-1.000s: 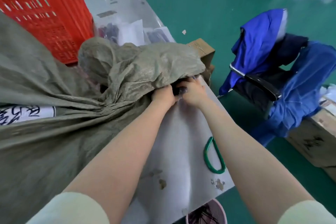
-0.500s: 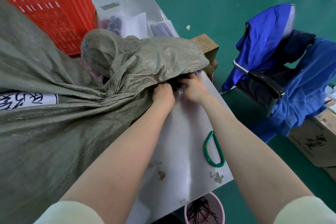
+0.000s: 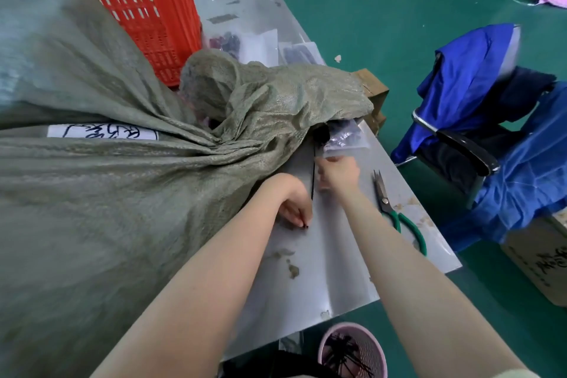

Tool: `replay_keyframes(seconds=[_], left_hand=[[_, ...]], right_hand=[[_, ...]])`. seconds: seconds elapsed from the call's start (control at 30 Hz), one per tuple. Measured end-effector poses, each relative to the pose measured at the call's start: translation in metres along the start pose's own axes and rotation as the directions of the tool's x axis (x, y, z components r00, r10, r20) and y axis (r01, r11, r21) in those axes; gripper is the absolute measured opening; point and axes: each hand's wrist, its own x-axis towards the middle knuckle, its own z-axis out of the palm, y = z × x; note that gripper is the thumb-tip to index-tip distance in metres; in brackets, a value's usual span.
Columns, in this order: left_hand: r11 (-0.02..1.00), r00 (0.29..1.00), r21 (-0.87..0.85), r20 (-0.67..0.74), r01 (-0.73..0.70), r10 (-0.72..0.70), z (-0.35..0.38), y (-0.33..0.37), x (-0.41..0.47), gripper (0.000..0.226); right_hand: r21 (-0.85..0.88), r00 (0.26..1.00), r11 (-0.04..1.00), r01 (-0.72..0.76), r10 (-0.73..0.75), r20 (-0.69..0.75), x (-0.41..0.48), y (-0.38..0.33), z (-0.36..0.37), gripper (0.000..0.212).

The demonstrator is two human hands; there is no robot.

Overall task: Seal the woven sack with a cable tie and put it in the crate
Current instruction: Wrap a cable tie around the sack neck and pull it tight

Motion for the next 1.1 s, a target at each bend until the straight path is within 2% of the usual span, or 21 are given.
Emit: replay_keyframes(seconds=[0.13,0.27,0.37,0.43,0.53,0.6,0.63,0.7,0.73,0.83,0.9,0.97,1.03,1.1], left_hand=[[0.994,0.991,0.101,-0.128,0.046,-0.033,-0.010,-0.002,-0.012,0.029],[0.967,0.989,0.213,-0.046,0.144,-0.137,-0.009,-0.006,-0.026,0.025],[0.975,0.992,0.210,-0.110,0.079,-0.056,-0.012,-0.010,-0.035,0.024],[0.981,0.975,0.192,-0.220,0.019,0.024,-0.016,-0.011,-0.041,0.018],[0.987,0.880,0.082,-0.448,-0.135,0.158,-0.027,-0.006,-0.052,0.031],[0.970,0.759,0.129,-0.604,-0.208,0.243,-0.032,-0.002,-0.065,0.034],[0.961,0.652,0.221,-0.706,-0.169,0.277,-0.033,-0.001,-0.069,0.037],[0.919,0.434,0.390,-0.840,0.062,0.327,-0.031,-0.004,-0.071,0.056],[0.875,0.399,0.437,-0.855,0.210,0.332,-0.029,-0.007,-0.072,0.065],[0.733,0.466,0.485,-0.847,0.478,0.257,-0.028,-0.023,-0.063,0.075],[0.703,0.430,0.453,-0.874,0.549,0.228,-0.031,-0.036,-0.058,0.069],[0.770,0.363,0.379,-0.909,0.513,0.205,-0.037,-0.046,-0.056,0.065],[0.900,0.312,0.228,-0.944,0.370,0.111,-0.044,-0.053,-0.054,0.074],[0.979,0.337,0.055,-0.941,0.197,-0.015,-0.052,-0.059,-0.058,0.094]], right_hand=[[0.038,0.994,0.997,-0.065,0.061,0.094,0.001,-0.010,0.004,0.036],[0.153,0.983,0.975,-0.164,0.147,0.114,-0.001,-0.019,0.005,0.036],[0.333,0.943,0.895,-0.297,0.220,0.248,-0.010,-0.023,0.009,0.018],[0.270,0.895,0.894,-0.359,0.247,0.371,-0.020,-0.018,0.012,0.019],[0.113,0.826,0.920,-0.375,0.276,0.492,-0.027,-0.011,0.012,0.025],[-0.019,0.801,0.945,-0.328,0.288,0.524,-0.029,-0.011,0.010,0.025],[-0.099,0.775,0.947,-0.306,0.308,0.551,-0.031,-0.013,0.009,0.025],[-0.258,0.697,0.930,-0.260,0.366,0.617,-0.040,-0.015,0.008,0.024],[-0.313,0.674,0.920,-0.234,0.386,0.630,-0.044,-0.015,0.009,0.023],[-0.365,0.671,0.913,-0.181,0.386,0.633,-0.051,-0.015,0.016,0.018],[-0.365,0.672,0.919,-0.147,0.364,0.645,-0.054,-0.016,0.021,0.020],[-0.328,0.665,0.936,-0.127,0.326,0.672,-0.056,-0.015,0.028,0.023],[-0.238,0.703,0.966,-0.098,0.237,0.671,-0.057,-0.015,0.038,0.023],[-0.140,0.785,0.990,-0.035,0.114,0.609,-0.058,-0.016,0.046,0.017]])
